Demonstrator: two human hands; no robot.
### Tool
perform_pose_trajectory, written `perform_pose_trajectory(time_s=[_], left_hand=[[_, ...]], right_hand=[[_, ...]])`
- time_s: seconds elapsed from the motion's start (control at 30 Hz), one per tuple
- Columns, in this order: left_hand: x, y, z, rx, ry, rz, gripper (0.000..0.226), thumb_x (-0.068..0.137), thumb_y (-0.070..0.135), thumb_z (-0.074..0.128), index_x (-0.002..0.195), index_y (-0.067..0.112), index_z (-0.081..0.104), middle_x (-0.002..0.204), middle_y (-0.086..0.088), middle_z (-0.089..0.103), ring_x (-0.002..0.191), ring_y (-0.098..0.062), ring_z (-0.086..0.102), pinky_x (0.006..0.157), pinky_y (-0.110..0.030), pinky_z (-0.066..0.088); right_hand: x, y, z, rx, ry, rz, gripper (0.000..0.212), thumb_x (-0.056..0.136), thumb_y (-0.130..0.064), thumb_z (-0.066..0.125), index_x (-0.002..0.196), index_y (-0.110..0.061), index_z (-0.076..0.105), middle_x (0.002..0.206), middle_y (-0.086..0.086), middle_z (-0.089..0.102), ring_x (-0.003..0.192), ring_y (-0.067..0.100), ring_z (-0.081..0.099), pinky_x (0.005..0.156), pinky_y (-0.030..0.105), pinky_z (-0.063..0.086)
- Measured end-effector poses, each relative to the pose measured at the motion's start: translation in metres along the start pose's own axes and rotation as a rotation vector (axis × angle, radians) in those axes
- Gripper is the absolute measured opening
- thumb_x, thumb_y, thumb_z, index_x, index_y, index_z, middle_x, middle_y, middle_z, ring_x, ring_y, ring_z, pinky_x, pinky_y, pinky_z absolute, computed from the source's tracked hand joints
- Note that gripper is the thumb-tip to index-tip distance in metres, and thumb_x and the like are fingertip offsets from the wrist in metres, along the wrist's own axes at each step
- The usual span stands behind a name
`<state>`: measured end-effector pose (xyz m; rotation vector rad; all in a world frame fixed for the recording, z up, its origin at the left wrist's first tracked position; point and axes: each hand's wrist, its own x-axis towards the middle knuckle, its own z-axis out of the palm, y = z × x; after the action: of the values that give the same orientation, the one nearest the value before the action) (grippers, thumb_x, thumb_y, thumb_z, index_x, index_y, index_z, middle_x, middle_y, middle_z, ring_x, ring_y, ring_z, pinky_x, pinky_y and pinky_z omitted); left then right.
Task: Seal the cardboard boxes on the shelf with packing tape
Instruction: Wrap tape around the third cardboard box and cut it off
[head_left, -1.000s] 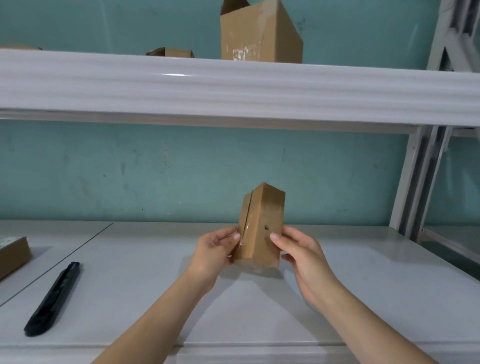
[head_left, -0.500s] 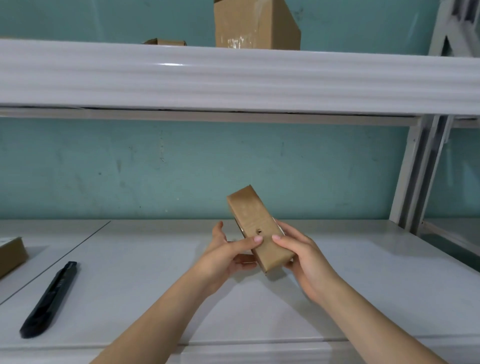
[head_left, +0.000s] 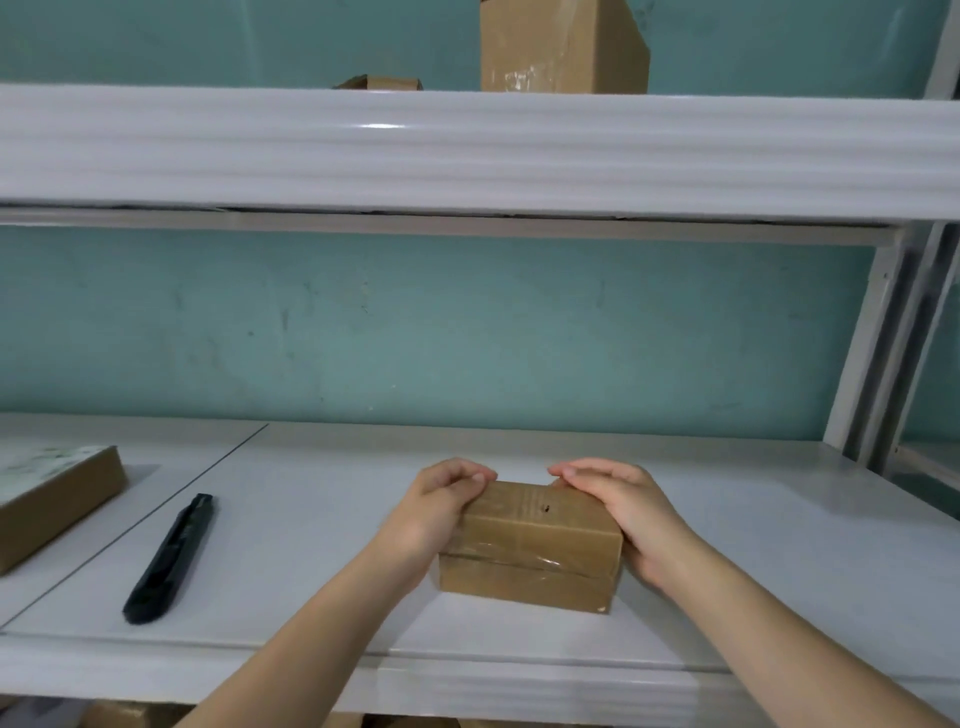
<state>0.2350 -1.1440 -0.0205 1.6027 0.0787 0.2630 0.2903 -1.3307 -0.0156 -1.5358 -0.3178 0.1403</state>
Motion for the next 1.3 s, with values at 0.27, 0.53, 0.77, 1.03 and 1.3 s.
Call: perform_pose_trajectory(time_s=[0.27, 0.53, 0.77, 1.03, 1.3], left_hand=[[-0.015, 0.035, -0.052, -0.129, 0.288, 0.113, 0.018, 0.094, 0.017, 0.047, 0.094, 0.019, 0.064, 0.103, -0.008, 0.065, 0.102, -0.020, 0.059, 0.094, -0.038, 0.042], [-0.112, 0.068, -0.148, -0.119, 0.623, 0.225, 0.035, 0.100, 0.036, 0.033, 0.089, 0.019, 0.063, 0.093, -0.005, 0.065, 0.096, -0.021, 0.060, 0.085, -0.039, 0.046], [-0.218, 0.078, -0.245, -0.078, 0.952, 0.255, 0.036, 0.101, 0.035, 0.031, 0.092, 0.018, 0.061, 0.099, -0.009, 0.064, 0.100, -0.022, 0.058, 0.087, -0.036, 0.047], [-0.266, 0.071, -0.364, -0.045, 1.056, 0.238, 0.037, 0.101, 0.036, 0.031, 0.096, 0.016, 0.062, 0.103, -0.010, 0.065, 0.101, -0.025, 0.060, 0.083, -0.036, 0.048], [-0.263, 0.051, -0.484, -0.023, 1.029, 0.170, 0.036, 0.100, 0.038, 0.032, 0.099, 0.020, 0.063, 0.104, -0.008, 0.068, 0.103, -0.024, 0.062, 0.083, -0.039, 0.049]], right_hand=[[-0.004, -0.076, 0.007, -0.151, 0.081, -0.427, 0.015, 0.087, -0.009, 0.059, 0.076, -0.013, 0.068, 0.062, -0.005, 0.071, 0.057, 0.002, 0.063, 0.063, 0.009, 0.049], [-0.043, -0.107, 0.155, -0.034, -0.369, -0.567, 0.022, 0.087, -0.003, 0.056, 0.071, -0.013, 0.066, 0.066, 0.000, 0.066, 0.057, 0.003, 0.059, 0.061, 0.008, 0.045], [-0.068, -0.095, 0.277, 0.027, -0.577, -0.479, 0.019, 0.085, -0.011, 0.060, 0.072, -0.022, 0.069, 0.072, -0.003, 0.066, 0.070, 0.007, 0.060, 0.064, 0.012, 0.043], [-0.068, -0.070, 0.403, -0.013, -0.663, -0.401, 0.018, 0.085, -0.014, 0.061, 0.073, -0.025, 0.069, 0.077, -0.005, 0.068, 0.076, 0.009, 0.061, 0.066, 0.019, 0.044], [-0.047, -0.064, 0.531, -0.092, -0.677, -0.415, 0.015, 0.085, -0.013, 0.062, 0.074, -0.023, 0.067, 0.073, -0.006, 0.064, 0.069, 0.006, 0.056, 0.057, 0.011, 0.042]])
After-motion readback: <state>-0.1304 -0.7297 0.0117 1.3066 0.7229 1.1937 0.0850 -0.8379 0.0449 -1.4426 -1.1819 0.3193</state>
